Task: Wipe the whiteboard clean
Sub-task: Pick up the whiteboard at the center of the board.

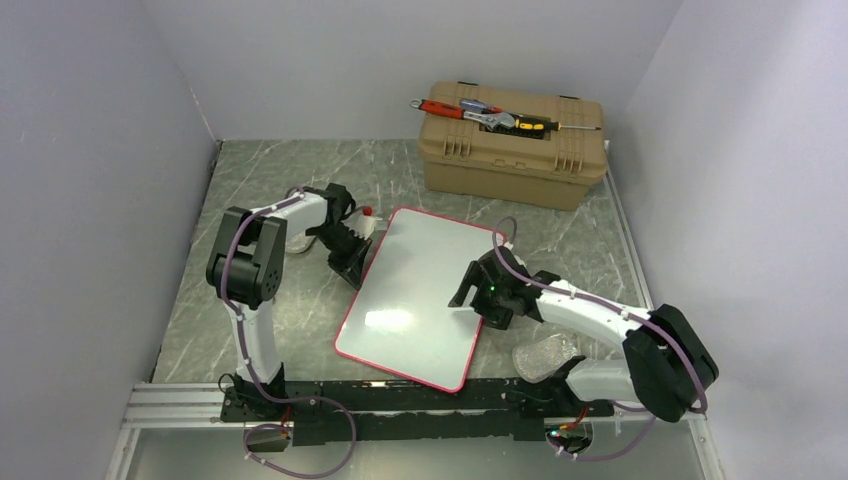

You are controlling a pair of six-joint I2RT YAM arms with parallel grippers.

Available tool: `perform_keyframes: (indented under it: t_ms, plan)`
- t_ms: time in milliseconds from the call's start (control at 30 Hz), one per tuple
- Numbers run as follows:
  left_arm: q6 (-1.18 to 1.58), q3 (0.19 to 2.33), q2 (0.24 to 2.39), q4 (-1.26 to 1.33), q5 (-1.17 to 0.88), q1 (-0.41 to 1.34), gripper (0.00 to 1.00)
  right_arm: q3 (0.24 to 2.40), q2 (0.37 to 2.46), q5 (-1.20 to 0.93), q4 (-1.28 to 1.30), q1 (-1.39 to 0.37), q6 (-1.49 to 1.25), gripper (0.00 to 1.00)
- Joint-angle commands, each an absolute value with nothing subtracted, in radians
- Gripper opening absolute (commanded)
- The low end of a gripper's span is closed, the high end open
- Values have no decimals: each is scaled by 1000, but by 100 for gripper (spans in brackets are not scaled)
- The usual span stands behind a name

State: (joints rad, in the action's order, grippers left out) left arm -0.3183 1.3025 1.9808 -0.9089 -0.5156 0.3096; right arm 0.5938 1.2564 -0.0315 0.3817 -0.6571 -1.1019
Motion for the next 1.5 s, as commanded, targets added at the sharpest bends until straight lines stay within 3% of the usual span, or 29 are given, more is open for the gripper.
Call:
perform_keyframes:
  t_ms: [0, 200, 433, 567, 667, 800, 833, 900, 1033, 1167, 1233, 1333, 1467]
  plan:
    - [-317, 1251, 2048, -878, -626, 325, 3, 517, 1231, -82, 171, -641, -1047, 90]
    - [-322, 1253, 2079, -878, -638, 324, 3, 451, 1293, -186, -51, -633, -1058, 89]
    - [-319, 1255, 2091, -875, -698, 331, 3, 516, 1203, -349, -226, -634, -1079, 77]
    - [-315, 1269, 2095, -881, -733, 339, 3, 560, 1170, -405, -312, -634, -1112, 62]
    - [-315, 1281, 2089, -884, -734, 346, 3, 583, 1200, -407, -292, -651, -1105, 58]
    - [-314, 1280, 2061, -891, -724, 348, 3, 540, 1199, -413, -396, -655, -1152, 26]
    - [-313, 1276, 2050, -891, -724, 348, 3, 538, 1195, -417, -423, -656, -1158, 21]
    - [-313, 1270, 2029, -889, -724, 348, 3, 556, 1193, -454, -460, -657, -1157, 36]
    - [-314, 1264, 2039, -874, -722, 348, 3, 597, 1156, -469, -416, -655, -1129, 48]
    - [-313, 1276, 2066, -880, -721, 348, 3, 766, 1196, -215, 215, -655, -902, 62]
    - [-311, 1267, 2053, -865, -707, 347, 3, 758, 1221, -82, 343, -657, -840, 71]
    - [-310, 1266, 2054, -868, -692, 339, 3, 665, 1229, -8, 342, -645, -833, 81]
    - [-313, 1263, 2064, -866, -681, 327, 3, 607, 1283, 36, 330, -641, -846, 86]
